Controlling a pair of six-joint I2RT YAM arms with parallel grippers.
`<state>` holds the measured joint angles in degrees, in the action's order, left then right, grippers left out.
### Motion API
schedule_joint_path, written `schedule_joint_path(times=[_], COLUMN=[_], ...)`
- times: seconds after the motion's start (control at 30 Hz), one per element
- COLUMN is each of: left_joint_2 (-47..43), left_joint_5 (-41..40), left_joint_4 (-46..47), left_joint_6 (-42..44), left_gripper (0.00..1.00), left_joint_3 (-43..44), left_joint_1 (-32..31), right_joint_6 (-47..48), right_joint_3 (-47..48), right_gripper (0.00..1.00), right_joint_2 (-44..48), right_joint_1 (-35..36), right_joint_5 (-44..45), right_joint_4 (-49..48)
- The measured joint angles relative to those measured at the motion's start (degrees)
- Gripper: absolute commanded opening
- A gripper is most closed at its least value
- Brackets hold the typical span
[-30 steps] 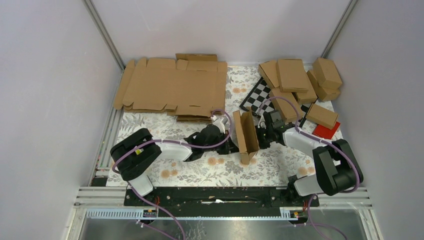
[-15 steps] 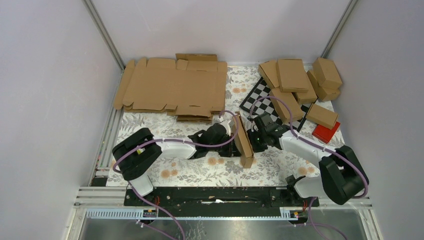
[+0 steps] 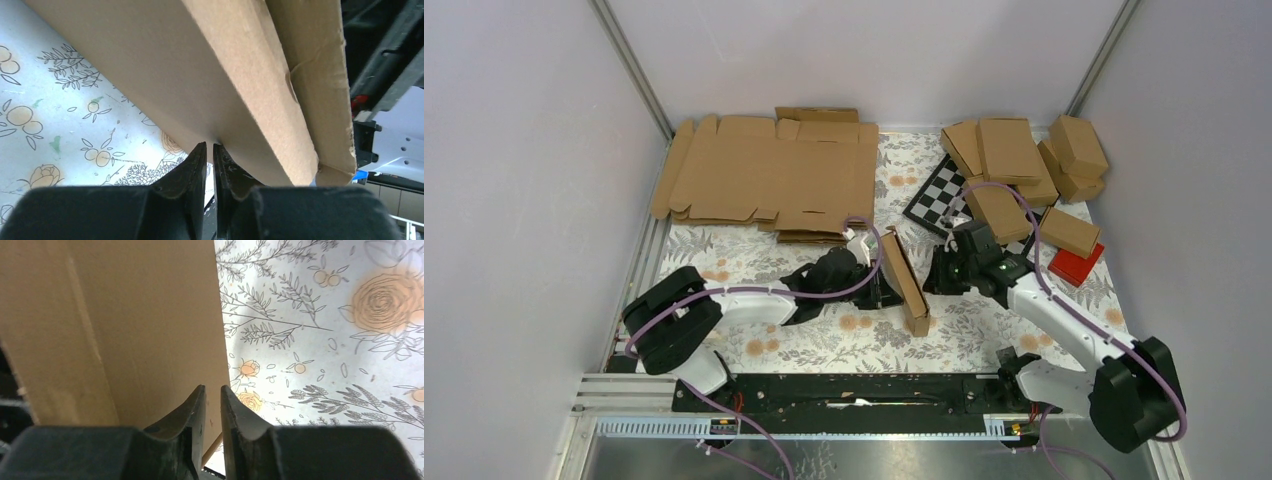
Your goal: Fold the paper box
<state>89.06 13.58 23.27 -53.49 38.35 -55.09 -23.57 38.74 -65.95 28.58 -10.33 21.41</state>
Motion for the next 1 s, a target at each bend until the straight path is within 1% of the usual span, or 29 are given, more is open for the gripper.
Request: schedule_joint_path(times=[0.17, 0.2, 0.3, 0.37, 0.47, 0.57, 0.73, 0.83, 0.9, 1.0], left_joint_2=[-0.13, -0.13, -0.11, -0.07, 0.07, 0.59, 2.21, 2.95, 3.39, 4.11], left_joint_5=[0.0, 0.02, 0.33, 0.52, 0.79, 0.85, 1.44, 2.03, 2.51, 2.89], left_joint_4=[0.85, 0.83, 0.87, 0.87, 0.9, 0.85, 0.59, 0.7, 0.74, 0.74], left_joint_6=[-0.37, -0.37, -0.33, -0.31, -0.2, 0.0, 0.55, 0.79, 0.85, 1.03], left_gripper=[0.14, 0.13, 0.13, 0.13, 0.13, 0.13, 0.13, 0.12, 0.12, 0.12], left_joint_3=[-0.26, -0.26, -0.26, -0.26, -0.24, -0.09, 1.88, 3.41, 4.31, 5.38], left_joint_1=[0.79, 0.9, 1.38, 1.68, 2.01, 2.19, 2.19, 2.19, 2.19, 2.19], right_joint_6=[-1.42, -1.62, -2.29, -2.86, -3.65, -4.0, -4.33, -3.41, -2.45, -0.42], right_joint_3=[0.46, 0.85, 2.97, 4.2, 4.83, 4.83, 4.81, 5.22, 6.36, 9.38], right_gripper=[0.38, 0.41, 0.63, 0.75, 0.83, 0.88, 0.95, 0.96, 0.93, 0.82], right_joint_2=[5.2, 5.77, 7.1, 7.76, 8.94, 9.42, 8.31, 7.3, 6.67, 4.92], right_joint_1=[-3.08, -3.37, -4.55, -5.03, -5.16, -5.27, -5.31, -4.85, -3.85, -0.2], right_joint_5=[-1.97, -2.56, -4.7, -6.1, -7.61, -10.36, -16.28, -17.0, -15.65, -10.93], right_joint_4=[0.44, 0.68, 1.88, 2.25, 2.38, 2.29, 1.9, 3.26, 5.18, 8.59])
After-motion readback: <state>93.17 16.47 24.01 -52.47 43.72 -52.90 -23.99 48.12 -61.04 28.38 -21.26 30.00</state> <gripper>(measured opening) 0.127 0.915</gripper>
